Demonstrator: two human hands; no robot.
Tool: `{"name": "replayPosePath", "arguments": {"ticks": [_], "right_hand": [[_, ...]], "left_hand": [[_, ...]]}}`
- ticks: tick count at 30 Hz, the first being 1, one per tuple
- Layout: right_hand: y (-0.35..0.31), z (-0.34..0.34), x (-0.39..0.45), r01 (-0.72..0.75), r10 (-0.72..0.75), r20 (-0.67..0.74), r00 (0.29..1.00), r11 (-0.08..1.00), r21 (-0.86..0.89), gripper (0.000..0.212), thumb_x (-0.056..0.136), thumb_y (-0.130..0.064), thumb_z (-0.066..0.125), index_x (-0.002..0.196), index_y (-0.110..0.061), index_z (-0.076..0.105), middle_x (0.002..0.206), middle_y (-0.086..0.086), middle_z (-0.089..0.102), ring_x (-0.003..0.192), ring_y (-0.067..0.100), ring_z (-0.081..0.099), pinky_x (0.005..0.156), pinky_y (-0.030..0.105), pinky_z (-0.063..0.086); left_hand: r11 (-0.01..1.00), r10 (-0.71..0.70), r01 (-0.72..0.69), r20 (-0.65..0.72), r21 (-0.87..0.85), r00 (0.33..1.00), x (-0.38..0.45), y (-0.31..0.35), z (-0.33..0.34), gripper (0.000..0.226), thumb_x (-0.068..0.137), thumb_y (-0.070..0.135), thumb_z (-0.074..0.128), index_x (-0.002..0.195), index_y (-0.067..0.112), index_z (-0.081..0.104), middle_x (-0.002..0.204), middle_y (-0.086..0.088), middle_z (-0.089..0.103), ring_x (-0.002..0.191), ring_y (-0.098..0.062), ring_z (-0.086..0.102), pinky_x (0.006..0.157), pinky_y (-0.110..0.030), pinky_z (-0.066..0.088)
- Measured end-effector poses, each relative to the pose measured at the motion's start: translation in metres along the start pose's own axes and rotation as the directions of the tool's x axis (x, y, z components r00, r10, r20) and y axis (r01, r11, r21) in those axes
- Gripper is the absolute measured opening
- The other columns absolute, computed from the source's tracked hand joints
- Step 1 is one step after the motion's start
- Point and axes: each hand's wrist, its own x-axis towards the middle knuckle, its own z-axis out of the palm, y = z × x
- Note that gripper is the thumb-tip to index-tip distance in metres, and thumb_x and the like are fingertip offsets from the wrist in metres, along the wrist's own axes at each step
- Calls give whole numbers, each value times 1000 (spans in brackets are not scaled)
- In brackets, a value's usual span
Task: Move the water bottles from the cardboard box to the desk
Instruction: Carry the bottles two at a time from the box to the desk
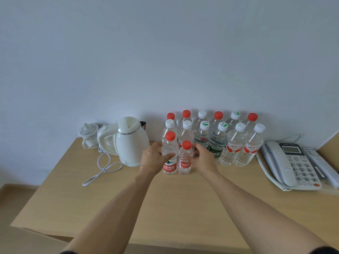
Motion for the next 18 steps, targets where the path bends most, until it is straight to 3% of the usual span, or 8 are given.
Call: {"name": "replayPosePath", "arguments": {"ticks": [10, 14, 18], "right_hand": [[-1, -5, -2, -21, 21, 7, 1000, 1000, 9, 47, 80, -39, 84, 118, -23, 63, 100, -3, 69, 92, 12, 65, 76, 26, 46], [-2, -6, -2, -28, 28, 8, 1000, 1000, -1, 48, 79, -42, 84, 118, -23, 63, 101, -3, 69, 93, 13, 64, 76, 28, 46], [-3, -6, -2, -33, 33, 15, 999, 999, -11, 50, 79, -42, 83, 120, -22, 62, 102, -1, 69, 96, 16, 65, 81, 32, 51]], "left_hand": [[1000, 17, -17, 8, 21, 1000, -1, 1, -1, 56, 74, 49, 83, 119, 26, 61, 97, 10, 66, 91, -10, 63, 70, -25, 45], [998, 44, -43, -14, 42, 999, -1, 3, -1, 48, 75, 47, 83, 113, 27, 61, 87, 12, 65, 86, -12, 64, 63, -24, 44], [997, 30, -27, -39, 67, 999, 0, 4, 1, 47, 74, 48, 84, 106, 25, 59, 89, 6, 68, 85, -17, 66, 69, -35, 54]]}}
